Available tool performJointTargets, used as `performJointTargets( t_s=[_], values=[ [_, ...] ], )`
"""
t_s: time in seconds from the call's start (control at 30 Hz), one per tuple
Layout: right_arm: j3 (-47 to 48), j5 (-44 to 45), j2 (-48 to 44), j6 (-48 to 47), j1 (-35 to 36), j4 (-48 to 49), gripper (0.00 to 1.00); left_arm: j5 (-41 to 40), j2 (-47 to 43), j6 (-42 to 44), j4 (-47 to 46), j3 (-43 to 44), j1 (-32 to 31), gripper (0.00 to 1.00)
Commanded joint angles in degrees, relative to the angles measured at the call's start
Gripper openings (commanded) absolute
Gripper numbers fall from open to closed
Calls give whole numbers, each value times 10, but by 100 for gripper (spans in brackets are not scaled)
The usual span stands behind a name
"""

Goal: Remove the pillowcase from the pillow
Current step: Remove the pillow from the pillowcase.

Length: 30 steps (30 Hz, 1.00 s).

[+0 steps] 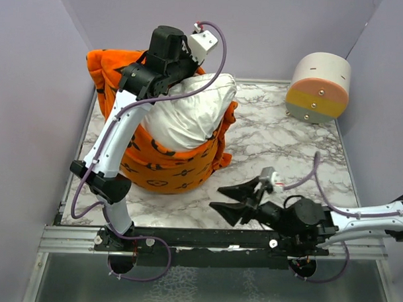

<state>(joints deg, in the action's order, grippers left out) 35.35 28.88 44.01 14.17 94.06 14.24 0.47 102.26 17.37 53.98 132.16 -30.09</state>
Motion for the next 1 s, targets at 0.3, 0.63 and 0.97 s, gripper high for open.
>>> performJointTargets(
  t_s=[0.3,0.63,0.97],
  values=[
    [257,38,39,-110,-1,-83,93,86,15,-58,104,64,5,0],
    [560,-27,319,-134,-192,-315,100,91,0,-57,107,83,5,0],
    [607,-38,453,-195,-246,-387,82,94,-34,-27,105,73,5,21]
  ],
)
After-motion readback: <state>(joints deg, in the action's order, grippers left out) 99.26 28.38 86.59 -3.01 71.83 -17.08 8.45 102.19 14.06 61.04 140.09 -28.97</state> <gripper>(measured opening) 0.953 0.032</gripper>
